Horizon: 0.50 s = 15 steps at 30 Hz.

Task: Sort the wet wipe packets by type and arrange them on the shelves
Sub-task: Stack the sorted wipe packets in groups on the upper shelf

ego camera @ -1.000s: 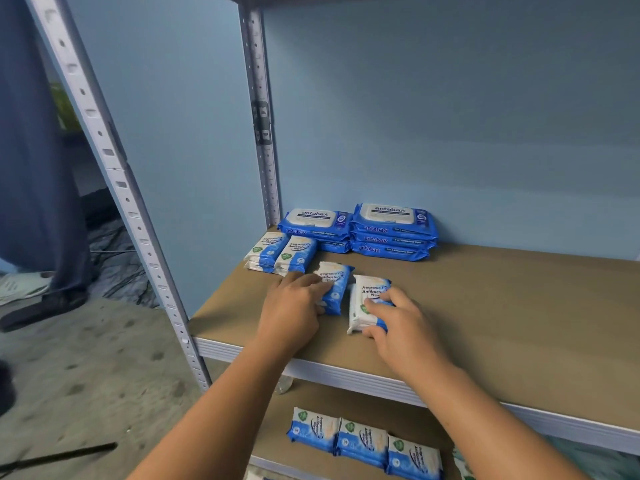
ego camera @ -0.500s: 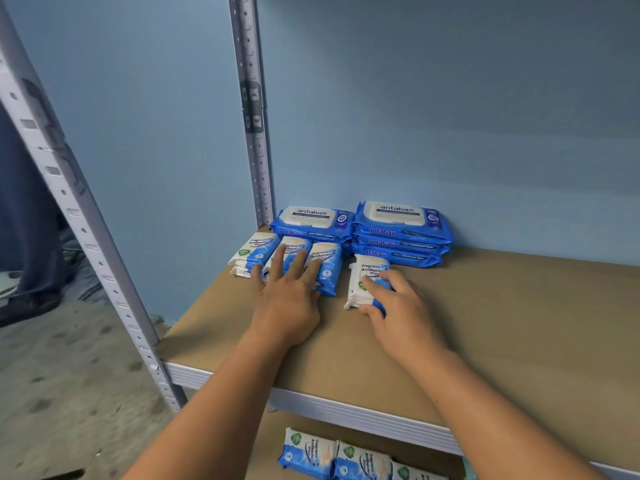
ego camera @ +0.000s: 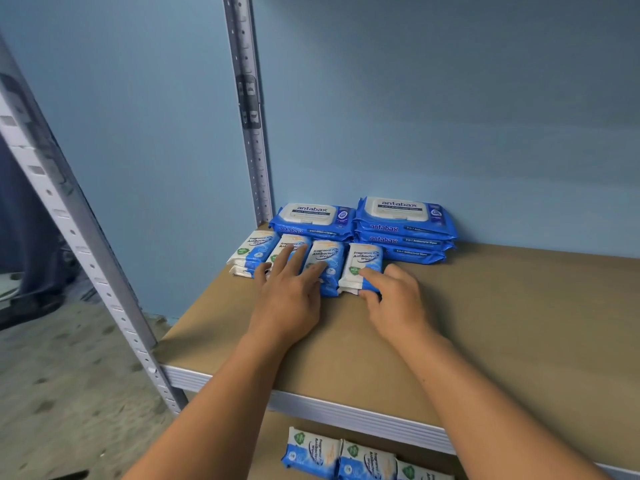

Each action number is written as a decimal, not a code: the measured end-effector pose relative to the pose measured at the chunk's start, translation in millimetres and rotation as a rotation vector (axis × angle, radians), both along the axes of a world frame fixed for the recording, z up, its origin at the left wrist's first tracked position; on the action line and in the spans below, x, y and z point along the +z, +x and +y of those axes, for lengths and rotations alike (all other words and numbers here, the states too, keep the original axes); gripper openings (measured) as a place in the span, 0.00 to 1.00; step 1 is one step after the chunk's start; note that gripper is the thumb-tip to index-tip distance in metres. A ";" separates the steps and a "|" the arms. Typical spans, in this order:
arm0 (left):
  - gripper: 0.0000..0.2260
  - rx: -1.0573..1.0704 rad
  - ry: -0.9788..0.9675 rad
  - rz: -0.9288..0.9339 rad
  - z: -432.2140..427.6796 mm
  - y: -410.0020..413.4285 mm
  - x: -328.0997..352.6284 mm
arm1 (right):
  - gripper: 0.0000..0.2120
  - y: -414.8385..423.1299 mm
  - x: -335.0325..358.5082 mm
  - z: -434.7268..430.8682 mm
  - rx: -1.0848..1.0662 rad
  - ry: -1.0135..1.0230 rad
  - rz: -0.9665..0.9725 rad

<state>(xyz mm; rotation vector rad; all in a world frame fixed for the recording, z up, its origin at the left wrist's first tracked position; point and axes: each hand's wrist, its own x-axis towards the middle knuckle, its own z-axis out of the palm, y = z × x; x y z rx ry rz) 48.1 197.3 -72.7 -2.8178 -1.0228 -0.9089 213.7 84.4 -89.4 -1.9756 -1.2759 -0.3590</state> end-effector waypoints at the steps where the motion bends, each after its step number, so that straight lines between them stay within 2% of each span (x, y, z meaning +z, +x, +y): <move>1: 0.20 -0.002 -0.008 0.000 -0.6 -0.2 0.4 | 0.20 0.1 -0.7 0.6 0.010 -0.005 -0.001; 5: 0.26 -0.005 -0.042 0.010 -1.5 -1.6 1.3 | 0.20 -1.9 -0.9 -0.2 0.047 -0.003 -0.015; 15: 0.21 0.066 -0.081 0.096 5.8 2.4 -6.2 | 0.17 0.5 2.0 0.0 -0.019 -0.028 -0.068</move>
